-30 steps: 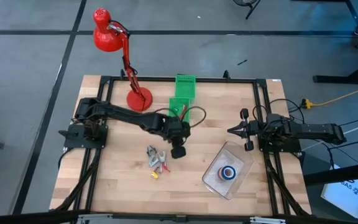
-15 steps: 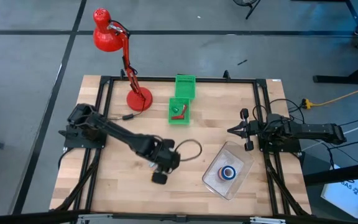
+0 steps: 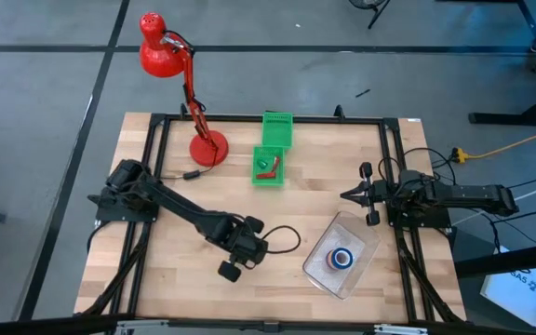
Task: Pick and place Stapler, Stapler remover, tape
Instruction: Put the red stapler into the bottom green bin
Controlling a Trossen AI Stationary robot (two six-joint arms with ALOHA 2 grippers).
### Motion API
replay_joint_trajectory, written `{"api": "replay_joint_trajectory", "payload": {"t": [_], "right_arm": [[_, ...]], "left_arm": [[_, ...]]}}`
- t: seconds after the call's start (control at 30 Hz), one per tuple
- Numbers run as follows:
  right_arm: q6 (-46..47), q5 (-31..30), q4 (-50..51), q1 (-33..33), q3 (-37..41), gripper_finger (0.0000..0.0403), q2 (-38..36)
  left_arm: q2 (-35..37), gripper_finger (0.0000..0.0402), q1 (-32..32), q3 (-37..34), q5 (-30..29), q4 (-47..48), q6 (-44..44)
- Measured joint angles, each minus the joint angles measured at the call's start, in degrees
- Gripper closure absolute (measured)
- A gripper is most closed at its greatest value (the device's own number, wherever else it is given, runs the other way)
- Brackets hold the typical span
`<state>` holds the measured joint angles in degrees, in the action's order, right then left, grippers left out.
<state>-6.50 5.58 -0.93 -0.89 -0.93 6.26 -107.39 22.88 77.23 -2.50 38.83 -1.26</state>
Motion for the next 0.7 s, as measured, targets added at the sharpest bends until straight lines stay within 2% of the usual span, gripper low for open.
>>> {"api": "replay_joint_trajectory", "payload": {"t": [0.23,0.7], "right_arm": [[0.00,0.00,0.02,-0.02,-0.02,0.0382,-0.01],[0.00,0.00,0.01,-0.02,-0.01,0.0382,0.00]], "left_arm": [[-3.31,0.0343,-1.13,0.02,3.82,-1.81,0.14],[-8.48,0.0343,-2.30,0.09,3.48,-3.53,-2.52]]}}
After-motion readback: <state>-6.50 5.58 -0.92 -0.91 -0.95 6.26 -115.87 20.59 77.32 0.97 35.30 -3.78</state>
